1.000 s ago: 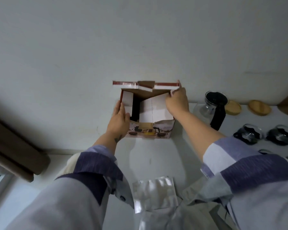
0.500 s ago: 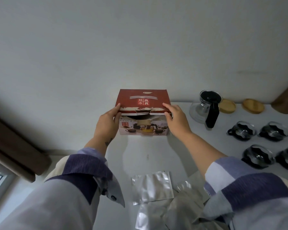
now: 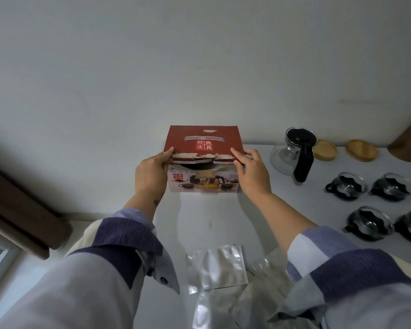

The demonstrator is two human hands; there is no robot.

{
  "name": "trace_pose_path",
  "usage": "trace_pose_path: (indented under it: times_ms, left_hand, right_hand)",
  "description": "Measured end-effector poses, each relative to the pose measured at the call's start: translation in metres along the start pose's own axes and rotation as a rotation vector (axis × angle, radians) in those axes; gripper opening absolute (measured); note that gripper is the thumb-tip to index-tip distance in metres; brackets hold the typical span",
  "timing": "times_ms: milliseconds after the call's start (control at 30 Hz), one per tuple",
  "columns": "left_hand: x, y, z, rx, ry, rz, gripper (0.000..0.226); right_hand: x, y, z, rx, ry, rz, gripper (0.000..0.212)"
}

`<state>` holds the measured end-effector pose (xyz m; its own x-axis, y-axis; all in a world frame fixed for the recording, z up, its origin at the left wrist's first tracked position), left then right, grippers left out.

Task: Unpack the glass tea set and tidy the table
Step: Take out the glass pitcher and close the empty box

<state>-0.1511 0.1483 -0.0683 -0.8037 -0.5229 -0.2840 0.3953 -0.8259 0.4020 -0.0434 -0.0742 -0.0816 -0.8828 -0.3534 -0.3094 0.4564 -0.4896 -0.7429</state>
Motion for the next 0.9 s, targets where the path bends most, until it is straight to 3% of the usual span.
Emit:
trace_pose_path:
  times_ms: [400,600,733,900]
  left_hand:
    - [0.008,0.001,-0.003,-0.037,-0.054,-0.034,0.037]
    - [0.014,0.007,-0.013,-0.104,-0.113,0.056,0.041]
    - [0.011,0.008,-0.013,-0.08,-0.092,0.024,0.039]
    - [0.009,0.008,-0.011,-0.087,-0.102,0.039,0.038]
  right_hand:
    - [0.005,0.008,-0.006,-0.035,-0.003,-0.03,0.039]
    - [0.015,0.01,-0.016,0.048,-0.052,-0.04,0.048]
    - [0.023,-0.002,-0.023,0.37,0.044,0.183,0.061]
    - [0.035,-0.015,-0.049,0.456,-0.013,0.413,0.055]
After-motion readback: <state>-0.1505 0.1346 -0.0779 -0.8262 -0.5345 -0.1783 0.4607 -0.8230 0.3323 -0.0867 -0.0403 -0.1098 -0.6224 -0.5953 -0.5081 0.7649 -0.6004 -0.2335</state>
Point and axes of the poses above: each hand's wrist, its own x-axis away from the middle knuckle, its own z-axis out of the back of the hand, y = z × x, the point moved 3 cm from there along -x, towards the middle knuckle, and after that the axes turned 12 degrees about -x, right-handed, at the moved point
